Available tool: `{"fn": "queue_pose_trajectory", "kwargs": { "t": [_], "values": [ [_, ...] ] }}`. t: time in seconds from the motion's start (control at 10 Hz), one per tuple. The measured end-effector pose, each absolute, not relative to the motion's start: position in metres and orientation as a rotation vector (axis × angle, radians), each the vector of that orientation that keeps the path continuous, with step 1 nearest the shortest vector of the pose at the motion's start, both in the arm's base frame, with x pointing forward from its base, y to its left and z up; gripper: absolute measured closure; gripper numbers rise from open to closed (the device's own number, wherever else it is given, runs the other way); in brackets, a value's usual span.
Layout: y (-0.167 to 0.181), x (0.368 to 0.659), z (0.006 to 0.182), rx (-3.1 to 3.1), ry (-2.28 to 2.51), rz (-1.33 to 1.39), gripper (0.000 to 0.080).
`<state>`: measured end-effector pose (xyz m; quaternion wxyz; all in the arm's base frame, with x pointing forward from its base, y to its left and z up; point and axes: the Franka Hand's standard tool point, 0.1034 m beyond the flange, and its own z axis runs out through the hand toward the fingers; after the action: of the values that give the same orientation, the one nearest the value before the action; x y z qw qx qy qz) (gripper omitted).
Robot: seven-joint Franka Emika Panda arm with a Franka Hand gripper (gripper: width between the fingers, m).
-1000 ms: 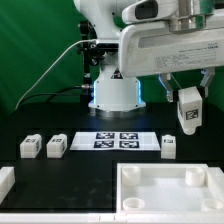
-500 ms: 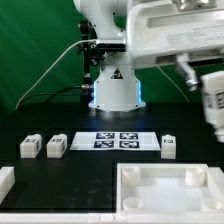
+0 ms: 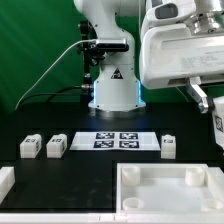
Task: Assemble one leg
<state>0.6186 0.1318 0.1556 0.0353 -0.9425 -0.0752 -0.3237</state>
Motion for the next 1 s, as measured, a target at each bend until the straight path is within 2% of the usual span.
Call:
{"fn": "queue_pose_trajectory", "kwargs": {
  "t": [0.1,0.6,1.0],
  "values": [
    [0.125,0.617,0.148,-2.906,-0.261,-1.016,0.0492],
    [0.124,0.616,0.147,-2.910,-0.262,-1.005,0.0492],
    [0.110,0.626,0.114,-2.959,-0.248,-0.987,0.0492]
  ]
}}
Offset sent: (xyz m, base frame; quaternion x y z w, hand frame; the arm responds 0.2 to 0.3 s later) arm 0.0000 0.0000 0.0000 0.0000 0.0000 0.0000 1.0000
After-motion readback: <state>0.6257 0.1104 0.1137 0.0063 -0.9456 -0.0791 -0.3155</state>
